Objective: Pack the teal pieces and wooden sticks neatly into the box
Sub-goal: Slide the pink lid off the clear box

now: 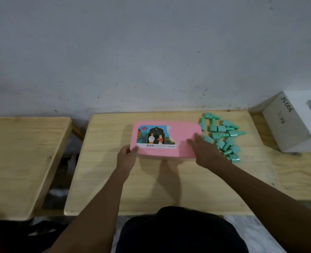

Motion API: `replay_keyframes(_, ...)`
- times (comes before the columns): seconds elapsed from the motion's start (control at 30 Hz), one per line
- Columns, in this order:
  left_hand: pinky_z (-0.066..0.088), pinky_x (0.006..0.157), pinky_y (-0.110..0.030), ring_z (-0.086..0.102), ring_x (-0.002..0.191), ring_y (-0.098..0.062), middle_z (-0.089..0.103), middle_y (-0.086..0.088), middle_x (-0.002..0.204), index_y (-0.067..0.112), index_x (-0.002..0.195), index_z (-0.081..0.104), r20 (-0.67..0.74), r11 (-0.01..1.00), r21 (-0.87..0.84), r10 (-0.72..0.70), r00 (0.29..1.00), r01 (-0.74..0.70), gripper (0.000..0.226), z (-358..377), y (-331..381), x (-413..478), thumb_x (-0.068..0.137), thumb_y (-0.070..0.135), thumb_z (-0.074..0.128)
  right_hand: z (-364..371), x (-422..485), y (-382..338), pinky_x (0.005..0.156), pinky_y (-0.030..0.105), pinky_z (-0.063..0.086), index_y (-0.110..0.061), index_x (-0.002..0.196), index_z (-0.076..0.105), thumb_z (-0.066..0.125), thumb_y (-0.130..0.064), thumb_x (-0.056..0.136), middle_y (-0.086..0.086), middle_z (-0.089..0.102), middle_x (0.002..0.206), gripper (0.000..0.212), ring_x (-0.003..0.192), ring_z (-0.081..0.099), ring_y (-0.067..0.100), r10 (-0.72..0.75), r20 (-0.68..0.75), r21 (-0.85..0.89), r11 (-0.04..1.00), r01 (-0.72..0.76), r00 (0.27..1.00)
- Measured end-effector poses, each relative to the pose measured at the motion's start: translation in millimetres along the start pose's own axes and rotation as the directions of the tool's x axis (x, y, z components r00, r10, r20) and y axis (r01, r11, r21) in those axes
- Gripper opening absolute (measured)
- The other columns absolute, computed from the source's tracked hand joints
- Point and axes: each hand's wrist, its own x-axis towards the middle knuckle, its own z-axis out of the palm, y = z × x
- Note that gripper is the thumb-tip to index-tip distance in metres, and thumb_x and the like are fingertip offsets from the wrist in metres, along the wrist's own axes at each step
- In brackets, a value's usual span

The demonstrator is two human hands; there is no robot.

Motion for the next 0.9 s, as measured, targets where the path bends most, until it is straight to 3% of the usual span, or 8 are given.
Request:
replay_keyframes(0.17,0.051,0.094,-0.040,0.060,0.098,-0.018,0.065,-0.001,0.106,0.018,0.110,0.061,0.059,0.996,-0.078,-0.027,0.998,0.031,0.022,-6.6,-9.2,6.1,0.089,0.023,0.064,-11.4,2.4,-3.3,0.081,0.037,0.054,-0.014,0.143,0.029,0.069,-0.008,0.080,0.019,0.028,0.146,0.076,0.113,0.056,0.031,-0.006,0.091,-0.084,0.996,0.014,0.996)
replay_keyframes(0.33,0.051,0.098,-0.043,0.061,0.099,-0.016,0.066,0.007,0.101,0.021,0.110,0.061,0.097,0.995,-0.093,-0.020,0.995,0.029,0.023,-9.4,-16.6,10.7,0.088,0.027,0.065,-23.5,10.2,4.0,0.084,0.033,0.052,-0.013,0.145,0.031,0.077,-0.016,0.074,0.013,0.043,0.134,0.085,0.107,0.057,0.026,-0.069,0.183,-0.112,0.990,0.091,0.981)
replay_keyframes(0.47,0.051,0.099,-0.046,0.060,0.093,-0.015,0.066,0.009,0.098,0.019,0.111,0.062,0.091,0.995,-0.102,-0.013,0.996,0.023,0.025,-9.1,-19.1,10.8,0.088,0.030,0.065,-37.8,17.3,13.0,0.095,0.036,0.047,-0.020,0.147,0.033,0.080,-0.026,0.072,0.007,0.050,0.134,0.088,0.115,0.054,0.025,-0.117,0.255,-0.076,0.987,0.141,0.960)
replay_keyframes(0.57,0.051,0.097,-0.040,0.062,0.105,-0.018,0.067,0.006,0.105,0.017,0.117,0.061,0.072,0.991,-0.132,0.045,0.996,-0.035,0.036,-6.2,-18.9,2.8,0.085,0.032,0.068,-51.6,24.3,21.1,0.103,0.037,0.043,-0.028,0.147,0.033,0.076,-0.038,0.073,0.001,0.047,0.144,0.086,0.124,0.048,0.024,-0.125,0.304,-0.039,0.989,0.143,0.944)
replay_keyframes(0.63,0.049,0.091,-0.029,0.060,0.112,-0.011,0.065,0.008,0.116,0.020,0.122,0.059,0.092,0.985,-0.142,0.116,0.989,-0.102,0.047,-2.2,-21.2,-6.3,0.080,0.034,0.074,-61.3,30.3,24.1,0.103,0.038,0.042,-0.031,0.146,0.034,0.073,-0.043,0.073,-0.001,0.045,0.146,0.084,0.125,0.047,0.023,-0.139,0.329,-0.053,0.985,0.166,0.934)
replay_keyframes(0.73,0.045,0.092,-0.023,0.052,0.119,-0.001,0.058,0.013,0.128,0.023,0.131,0.047,0.131,0.975,-0.156,0.182,0.975,-0.161,0.077,9.0,-25.8,-17.6,0.066,0.033,0.086,-71.1,34.7,24.9,0.102,0.039,0.043,-0.032,0.145,0.035,0.073,-0.043,0.073,-0.001,0.044,0.144,0.082,0.122,0.048,0.022,-0.142,0.359,-0.047,0.984,0.169,0.923)
replay_keyframes(0.9,0.053,0.088,-0.022,0.053,0.113,0.002,0.052,0.014,0.123,0.017,0.134,0.034,0.070,0.956,-0.247,0.179,0.981,-0.157,0.092,32.3,-25.9,-23.1,0.061,0.015,0.090,-60.7,28.0,22.9,0.094,0.033,0.044,-0.030,0.144,0.036,0.074,-0.042,0.073,0.000,0.051,0.138,0.082,0.114,0.052,0.023,-0.148,0.328,-0.047,0.984,0.173,0.933)
